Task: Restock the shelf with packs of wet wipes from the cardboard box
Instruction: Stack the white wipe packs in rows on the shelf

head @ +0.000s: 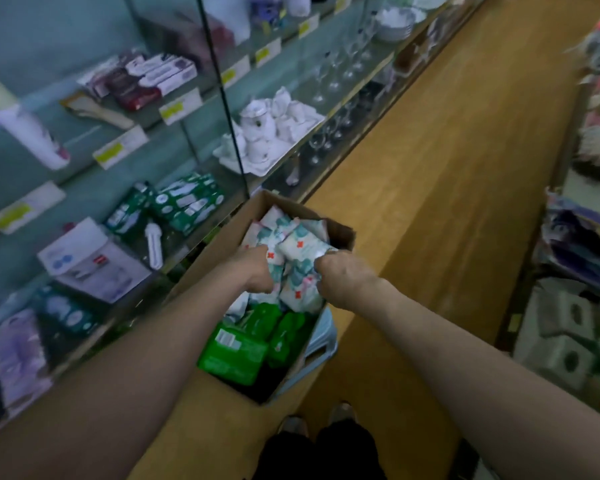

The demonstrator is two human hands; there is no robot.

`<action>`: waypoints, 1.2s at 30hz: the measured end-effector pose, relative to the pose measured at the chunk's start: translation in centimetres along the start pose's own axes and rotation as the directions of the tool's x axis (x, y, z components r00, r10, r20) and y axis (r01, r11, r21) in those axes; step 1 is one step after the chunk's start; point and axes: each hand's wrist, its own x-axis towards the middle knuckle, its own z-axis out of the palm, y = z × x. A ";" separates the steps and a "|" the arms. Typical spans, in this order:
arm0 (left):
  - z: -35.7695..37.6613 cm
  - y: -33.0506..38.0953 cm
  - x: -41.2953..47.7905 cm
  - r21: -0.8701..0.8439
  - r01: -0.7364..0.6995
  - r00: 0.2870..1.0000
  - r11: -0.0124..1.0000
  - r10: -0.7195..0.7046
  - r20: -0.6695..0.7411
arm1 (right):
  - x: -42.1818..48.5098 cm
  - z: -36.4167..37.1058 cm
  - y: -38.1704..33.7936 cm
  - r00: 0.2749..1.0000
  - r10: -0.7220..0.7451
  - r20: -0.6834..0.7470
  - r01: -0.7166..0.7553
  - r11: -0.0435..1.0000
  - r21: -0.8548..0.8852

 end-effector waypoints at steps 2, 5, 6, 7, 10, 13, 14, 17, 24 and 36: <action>1.0 -2.3 1.3 -0.054 0.050 0.999 0.997 -0.049 0.024 | 2.1 1.5 -0.6 0.998 -0.037 0.053 0.039 0.999 -0.029; 2.8 -4.6 3.4 -0.119 0.129 0.991 0.985 -0.125 0.037 | 5.1 3.6 -1.0 0.990 -0.041 0.132 0.050 0.997 -0.066; 3.2 -5.0 3.9 -0.140 0.139 0.990 0.980 -0.134 0.043 | 5.9 4.2 -1.0 0.988 -0.032 0.151 0.044 0.996 -0.074; 3.8 -5.3 4.6 -0.161 0.147 0.989 0.976 -0.139 0.059 | 6.7 4.8 -1.0 0.986 -0.023 0.168 0.036 0.996 -0.076; 5.4 -5.8 6.4 -0.265 0.177 0.984 0.948 -0.164 0.072 | 8.5 6.6 -0.7 0.979 0.020 0.201 -0.007 0.998 -0.067; 6.8 -5.5 8.1 -0.435 0.180 0.984 0.882 -0.167 0.070 | 10.1 8.6 -0.1 0.973 0.093 0.213 -0.083 0.995 -0.057; 7.4 -5.3 8.6 -0.500 0.187 0.982 0.846 -0.168 0.083 | 10.5 9.4 0.1 0.970 0.113 0.217 -0.104 0.993 -0.054; 8.9 -4.7 9.6 -0.667 0.206 0.978 0.717 -0.168 0.121 | 11.6 11.3 0.4 0.960 0.165 0.225 -0.160 0.986 -0.038; 10.6 -4.5 10.3 -0.824 0.297 0.951 0.482 -0.230 0.208 | 12.1 11.6 0.4 0.945 0.043 0.323 -0.092 0.986 0.137; 8.2 -3.5 10.8 -0.857 0.269 0.945 -0.439 -0.052 0.323 | 13.6 8.7 -0.9 0.973 -0.087 0.212 -0.104 0.657 0.747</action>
